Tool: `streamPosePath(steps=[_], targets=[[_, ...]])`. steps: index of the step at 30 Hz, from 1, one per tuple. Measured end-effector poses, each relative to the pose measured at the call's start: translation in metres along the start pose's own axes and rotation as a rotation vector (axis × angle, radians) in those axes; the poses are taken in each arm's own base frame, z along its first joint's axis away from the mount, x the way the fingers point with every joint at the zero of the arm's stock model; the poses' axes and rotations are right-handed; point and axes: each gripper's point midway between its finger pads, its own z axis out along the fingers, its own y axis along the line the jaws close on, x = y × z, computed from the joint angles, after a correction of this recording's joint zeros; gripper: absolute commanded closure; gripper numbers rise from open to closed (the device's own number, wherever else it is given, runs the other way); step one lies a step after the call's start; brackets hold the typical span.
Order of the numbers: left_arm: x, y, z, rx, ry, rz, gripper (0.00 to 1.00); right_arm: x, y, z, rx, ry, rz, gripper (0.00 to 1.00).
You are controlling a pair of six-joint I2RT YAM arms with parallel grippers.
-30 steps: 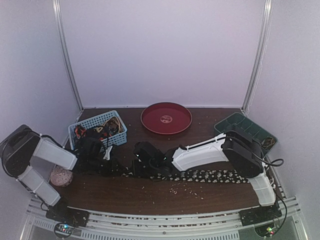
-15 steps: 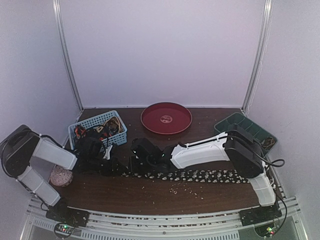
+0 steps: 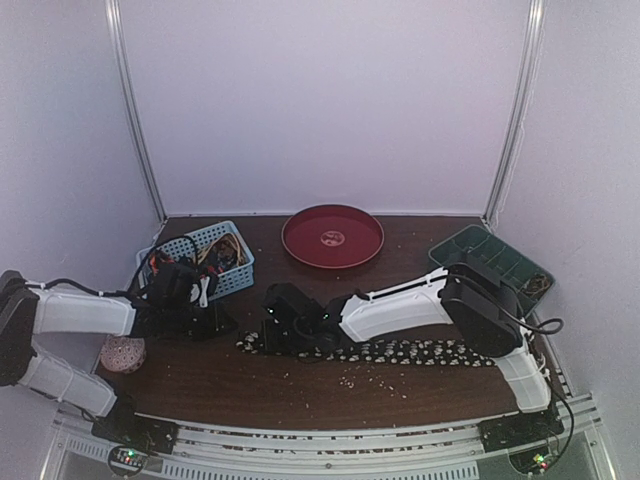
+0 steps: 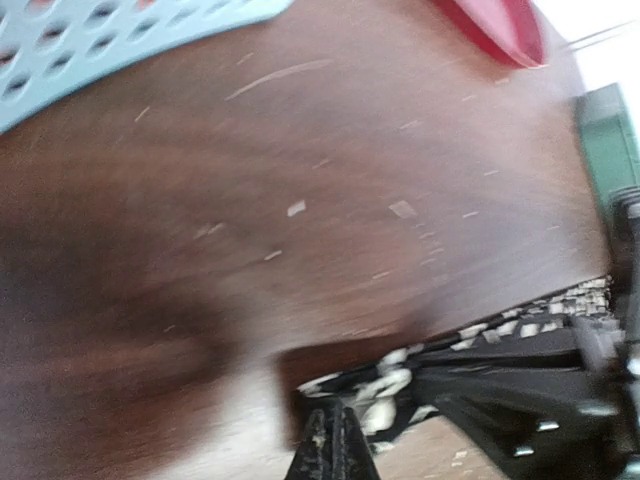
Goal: Roll the ties
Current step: Roll the tie at the center of the board.
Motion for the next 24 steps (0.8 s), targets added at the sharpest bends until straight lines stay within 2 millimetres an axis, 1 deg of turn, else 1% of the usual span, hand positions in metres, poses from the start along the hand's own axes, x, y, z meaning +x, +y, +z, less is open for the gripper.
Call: streamPosePath(steps=[4, 6, 11, 14, 18, 24], targets=[[0.012, 0.022, 0.005, -0.092, 0.034, -0.018, 1.0, 0.0, 0.001, 0.0, -0.006, 0.0, 0.013, 0.92], [0.016, 0.029, 0.006, -0.12, 0.044, -0.023, 1.0, 0.0, 0.0, 0.0, -0.006, -0.001, 0.021, 0.92], [0.023, 0.037, 0.012, -0.141, 0.065, -0.03, 1.0, 0.001, -0.001, -0.001, -0.01, -0.004, 0.025, 0.93], [0.021, 0.033, 0.019, -0.109, 0.061, -0.025, 1.0, 0.003, -0.002, -0.002, -0.01, -0.004, 0.028, 0.93], [0.02, 0.027, 0.023, -0.066, 0.062, -0.022, 1.0, 0.003, -0.002, -0.002, -0.015, -0.008, 0.029, 0.93], [0.028, 0.017, 0.026, 0.011, 0.087, -0.03, 1.0, 0.006, -0.005, -0.007, -0.014, -0.007, 0.028, 0.94]])
